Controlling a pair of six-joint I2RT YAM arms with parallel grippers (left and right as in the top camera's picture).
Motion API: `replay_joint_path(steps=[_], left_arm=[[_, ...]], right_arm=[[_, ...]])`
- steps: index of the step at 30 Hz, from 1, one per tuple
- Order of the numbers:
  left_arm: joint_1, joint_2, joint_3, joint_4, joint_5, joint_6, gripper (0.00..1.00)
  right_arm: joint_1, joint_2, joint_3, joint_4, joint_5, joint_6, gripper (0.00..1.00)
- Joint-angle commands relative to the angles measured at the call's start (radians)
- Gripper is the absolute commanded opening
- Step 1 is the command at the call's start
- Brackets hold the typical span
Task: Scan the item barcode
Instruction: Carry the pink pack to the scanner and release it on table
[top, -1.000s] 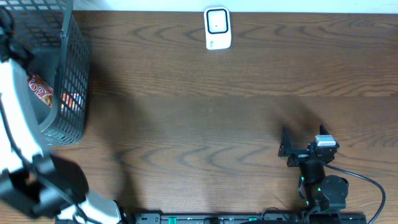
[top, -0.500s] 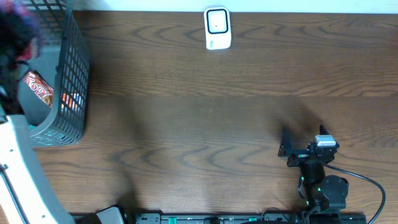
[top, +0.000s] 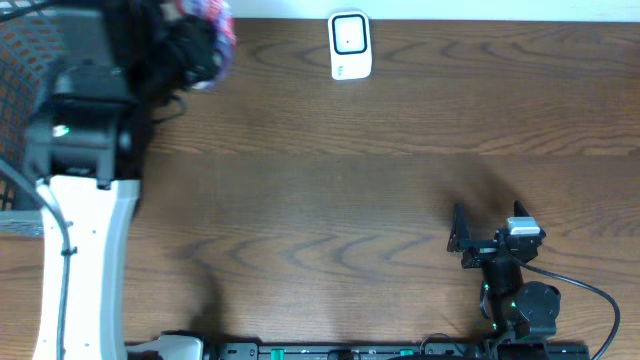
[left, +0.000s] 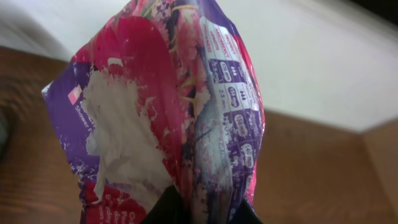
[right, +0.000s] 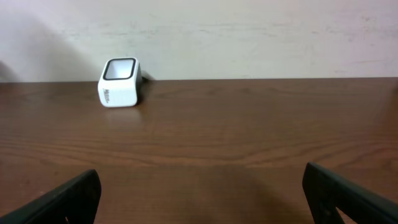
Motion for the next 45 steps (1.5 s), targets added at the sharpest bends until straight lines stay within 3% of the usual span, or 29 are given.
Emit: replay_joint_path(steps=[1,15,24,25,28,30,38,45], left_arm=[[-0.085,0.062,0.011,-0.031,-0.052,0.034,0.08],[-0.337,0.384,0.011,-0.112,-0.051,0.034,0.07],[-0.417,0.566,0.011,-0.113,-0.051,0.034,0.07],[-0.422,0.575,0.011,-0.113,-0.051,0.034,0.09],[-0.435,0.592,0.011,-0.111,-0.051,0.034,0.61],[-0.438,0.594,0.011,-0.106,-0.051,0.034,0.77],[-0.393,0.548,0.074,-0.097,-0.051,0.038,0.82],[-0.277,0.406,0.113,-0.101,-0.051,0.056,0.82]], right_arm=[[-0.006,-0.004,-0.002,-0.004,0.001,0.006,0.99],[-0.006,-0.004,-0.002,-0.004,0.001,0.006,0.99],[-0.006,-0.004,-0.002,-0.004,0.001,0.006,0.99],[-0.006,-0.004,-0.002,-0.004,0.001,0.006,0.99],[-0.006,-0.004,-0.002,-0.004,0.001,0.006,0.99],[-0.006,-0.004,-0.002,-0.004,0.001,0.006,0.99],[-0.006,-0.004,-0.002,-0.004,0.001,0.006,0.99],[-0.006,-0.004,-0.002,-0.004,0.001,0.006,0.99]])
